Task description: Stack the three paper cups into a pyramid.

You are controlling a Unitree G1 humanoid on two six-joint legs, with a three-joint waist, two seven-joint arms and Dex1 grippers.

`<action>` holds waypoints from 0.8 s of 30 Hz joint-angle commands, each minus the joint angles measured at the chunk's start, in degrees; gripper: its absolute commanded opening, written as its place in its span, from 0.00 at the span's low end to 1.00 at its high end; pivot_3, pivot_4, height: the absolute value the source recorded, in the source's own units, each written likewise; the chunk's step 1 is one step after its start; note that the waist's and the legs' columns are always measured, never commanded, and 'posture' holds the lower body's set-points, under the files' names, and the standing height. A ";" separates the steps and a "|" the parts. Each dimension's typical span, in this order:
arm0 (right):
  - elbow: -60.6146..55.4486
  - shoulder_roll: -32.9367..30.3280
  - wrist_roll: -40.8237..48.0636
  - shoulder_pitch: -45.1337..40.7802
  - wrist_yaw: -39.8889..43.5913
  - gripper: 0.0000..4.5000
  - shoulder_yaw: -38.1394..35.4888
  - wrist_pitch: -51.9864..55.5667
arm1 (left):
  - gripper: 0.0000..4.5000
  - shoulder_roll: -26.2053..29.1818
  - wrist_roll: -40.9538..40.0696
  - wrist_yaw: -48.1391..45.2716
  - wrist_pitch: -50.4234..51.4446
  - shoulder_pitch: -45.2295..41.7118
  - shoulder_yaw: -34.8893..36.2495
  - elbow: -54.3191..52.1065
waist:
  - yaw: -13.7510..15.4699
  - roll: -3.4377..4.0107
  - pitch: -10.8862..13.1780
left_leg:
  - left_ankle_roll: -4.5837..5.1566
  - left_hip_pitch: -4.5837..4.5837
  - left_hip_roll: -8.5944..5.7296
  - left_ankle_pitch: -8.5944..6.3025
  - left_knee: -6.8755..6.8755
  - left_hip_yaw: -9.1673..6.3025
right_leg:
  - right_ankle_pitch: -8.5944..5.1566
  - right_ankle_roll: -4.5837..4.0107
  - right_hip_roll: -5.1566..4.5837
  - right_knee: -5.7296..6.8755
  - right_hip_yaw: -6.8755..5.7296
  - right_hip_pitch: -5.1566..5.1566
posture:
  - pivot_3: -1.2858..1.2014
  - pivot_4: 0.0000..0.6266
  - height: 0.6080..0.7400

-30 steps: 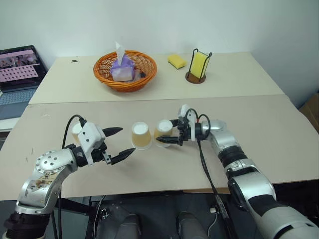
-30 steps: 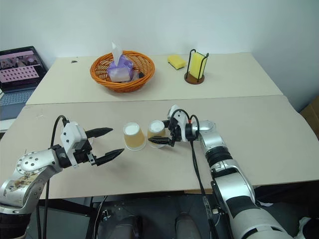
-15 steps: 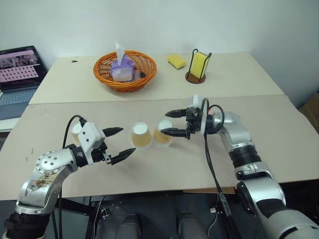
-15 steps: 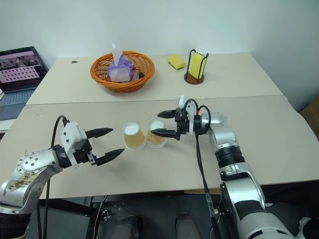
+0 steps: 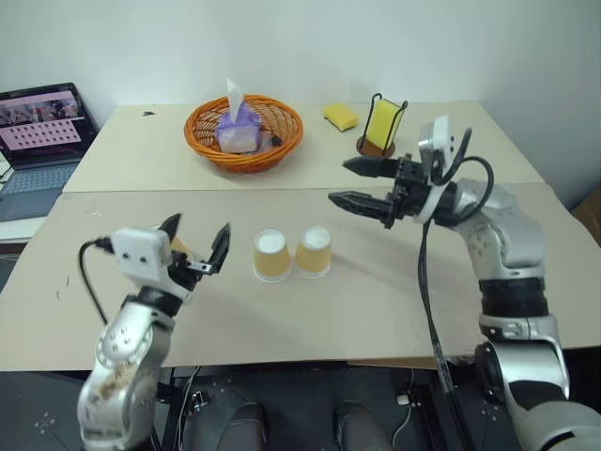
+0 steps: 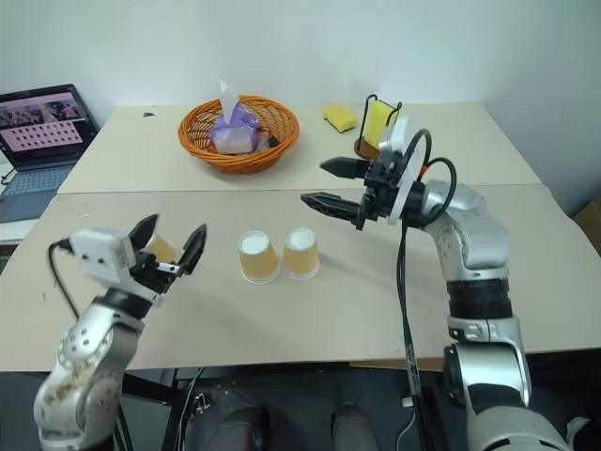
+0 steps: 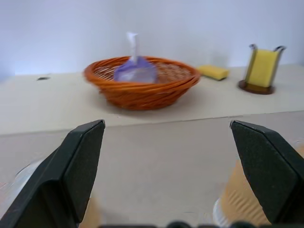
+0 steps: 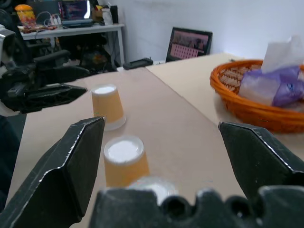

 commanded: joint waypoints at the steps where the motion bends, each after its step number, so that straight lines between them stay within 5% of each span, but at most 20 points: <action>1: -6.78 -2.32 -0.26 2.05 -1.39 0.99 0.75 0.16 | 1.00 -2.14 5.75 4.82 -3.05 2.59 0.04 1.23 | 0.08 0.00 0.00 | 0.00 0.00 0.00 0.00 0.00 -0.01 | 0.00 0.00 0.02 -0.01 -0.02 0.01 | 0.52 0.24 1.00; 24: -8.64 -7.50 -0.49 7.69 2.45 0.99 3.00 -2.42 | 1.00 3.25 4.22 -0.80 -11.98 -7.43 7.45 20.36 | 0.31 -0.04 0.00 | 0.00 -0.05 0.04 0.00 0.03 -0.03 | 0.00 0.00 0.08 -0.18 -0.05 0.05 | 0.52 0.24 1.00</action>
